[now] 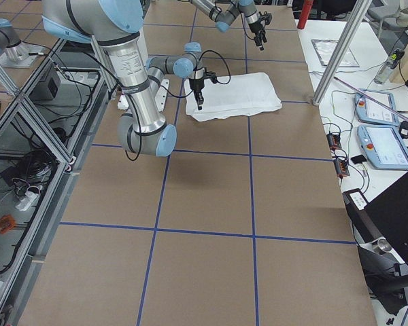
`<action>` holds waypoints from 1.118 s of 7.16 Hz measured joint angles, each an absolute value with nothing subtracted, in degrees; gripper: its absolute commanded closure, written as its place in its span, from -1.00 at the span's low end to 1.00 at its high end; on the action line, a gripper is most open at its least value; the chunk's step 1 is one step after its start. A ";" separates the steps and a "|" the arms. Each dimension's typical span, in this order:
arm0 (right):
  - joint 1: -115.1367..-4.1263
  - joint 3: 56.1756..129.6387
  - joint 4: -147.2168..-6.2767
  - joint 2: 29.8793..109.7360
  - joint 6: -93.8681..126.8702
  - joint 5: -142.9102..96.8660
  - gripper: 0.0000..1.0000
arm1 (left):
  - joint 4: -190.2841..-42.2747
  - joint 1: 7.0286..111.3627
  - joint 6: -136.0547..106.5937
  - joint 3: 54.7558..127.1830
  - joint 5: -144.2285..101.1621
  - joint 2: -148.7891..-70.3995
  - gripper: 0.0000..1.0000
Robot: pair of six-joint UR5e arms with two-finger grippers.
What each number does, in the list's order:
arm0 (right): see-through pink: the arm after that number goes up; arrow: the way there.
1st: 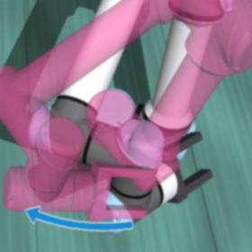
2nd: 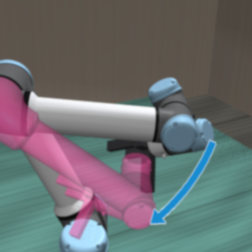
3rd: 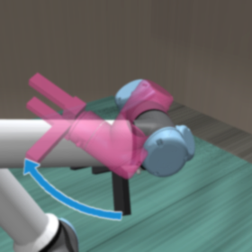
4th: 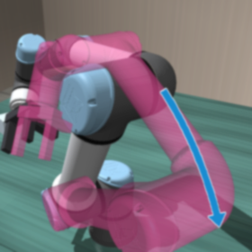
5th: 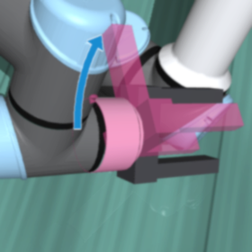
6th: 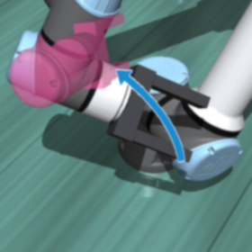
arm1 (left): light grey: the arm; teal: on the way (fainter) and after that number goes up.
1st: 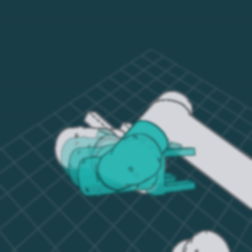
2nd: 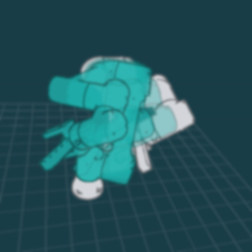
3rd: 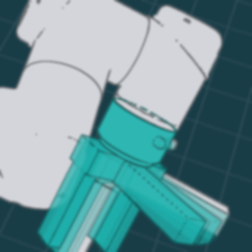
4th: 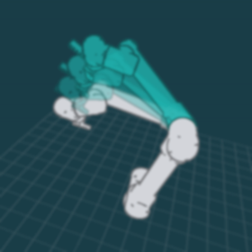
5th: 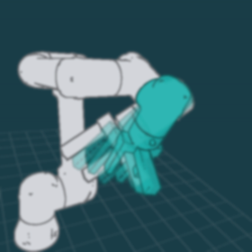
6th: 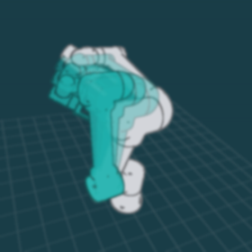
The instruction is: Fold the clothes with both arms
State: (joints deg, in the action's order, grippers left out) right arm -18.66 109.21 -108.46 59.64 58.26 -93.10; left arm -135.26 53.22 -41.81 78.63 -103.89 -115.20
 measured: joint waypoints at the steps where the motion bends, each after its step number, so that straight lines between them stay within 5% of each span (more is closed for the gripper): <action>1: -18.39 110.35 -108.29 61.47 63.13 -92.92 -0.98 | -135.26 53.14 -41.83 78.75 -103.89 -115.11 -1.00; 5: -22.31 111.94 -104.25 61.32 73.97 -92.82 -1.00 | -134.93 53.09 -41.83 82.66 -107.46 -114.27 -1.00; 8: -33.56 115.96 -86.45 69.13 69.81 -100.82 -1.00 | -131.85 49.96 -47.88 98.74 -113.76 -108.20 -1.00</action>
State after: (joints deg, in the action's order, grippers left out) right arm -33.56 115.96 -86.45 69.13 69.81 -100.82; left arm -131.85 49.96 -47.88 98.74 -113.76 -108.20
